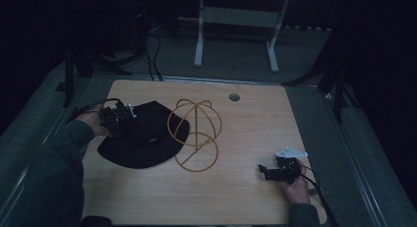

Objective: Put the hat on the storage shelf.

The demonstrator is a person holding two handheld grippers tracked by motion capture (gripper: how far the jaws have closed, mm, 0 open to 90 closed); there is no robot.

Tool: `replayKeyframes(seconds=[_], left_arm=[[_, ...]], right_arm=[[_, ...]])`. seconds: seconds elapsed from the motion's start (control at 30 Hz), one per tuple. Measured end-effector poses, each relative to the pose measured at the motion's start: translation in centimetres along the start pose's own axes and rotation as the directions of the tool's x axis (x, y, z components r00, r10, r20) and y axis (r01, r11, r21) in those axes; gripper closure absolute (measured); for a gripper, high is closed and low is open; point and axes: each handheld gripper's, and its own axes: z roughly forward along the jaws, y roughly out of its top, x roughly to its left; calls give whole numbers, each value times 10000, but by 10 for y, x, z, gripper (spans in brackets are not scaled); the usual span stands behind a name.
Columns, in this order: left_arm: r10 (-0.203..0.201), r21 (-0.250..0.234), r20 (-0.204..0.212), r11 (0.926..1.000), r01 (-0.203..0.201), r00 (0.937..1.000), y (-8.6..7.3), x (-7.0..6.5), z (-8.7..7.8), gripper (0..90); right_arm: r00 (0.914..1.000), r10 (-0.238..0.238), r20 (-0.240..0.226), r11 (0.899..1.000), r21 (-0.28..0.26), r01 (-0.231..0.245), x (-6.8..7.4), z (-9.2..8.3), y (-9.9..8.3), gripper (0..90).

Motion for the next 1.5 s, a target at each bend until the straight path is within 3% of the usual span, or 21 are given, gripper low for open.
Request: replayKeyframes(seconds=[0.1,0.27,0.43,0.8,0.9,1.2,1.3,1.43,1.47,1.5], left_arm=[[18,-29,7,10000,-18,10000,0,0,1,855],[-84,-210,51,9997,85,10000,-2,1,0,865],[-315,-772,291,9964,337,9991,-10,4,-2,872],[-341,-1268,285,9912,374,9990,-19,4,-6,882],[-493,-1741,464,9831,566,9977,-26,5,-9,882],[-780,-2228,626,9707,901,9950,-38,8,-14,882],[-988,-2601,785,9586,1160,9920,-45,11,-16,883],[-1072,-2848,887,9500,1284,9903,-50,12,-19,883],[-1133,-3029,960,9430,1374,9889,-53,13,-21,883],[-1153,-3084,980,9409,1404,9885,-54,13,-22,883]], right_arm=[[10000,1,0,10000,0,-1,0,0,0,135],[10000,2,-1,10000,0,-2,0,0,0,135],[10000,2,0,10000,0,-2,0,0,0,135],[10000,2,1,10000,0,-2,0,0,0,135],[10000,5,1,10000,0,-5,0,0,0,135],[10000,8,3,10000,-4,-8,0,0,0,136],[10000,8,3,10000,-5,-8,0,0,0,136],[10000,8,3,10000,-4,-8,0,0,0,136],[10000,9,3,10000,-4,-9,0,0,0,136],[10000,7,4,10000,-1,-7,0,0,0,136]])
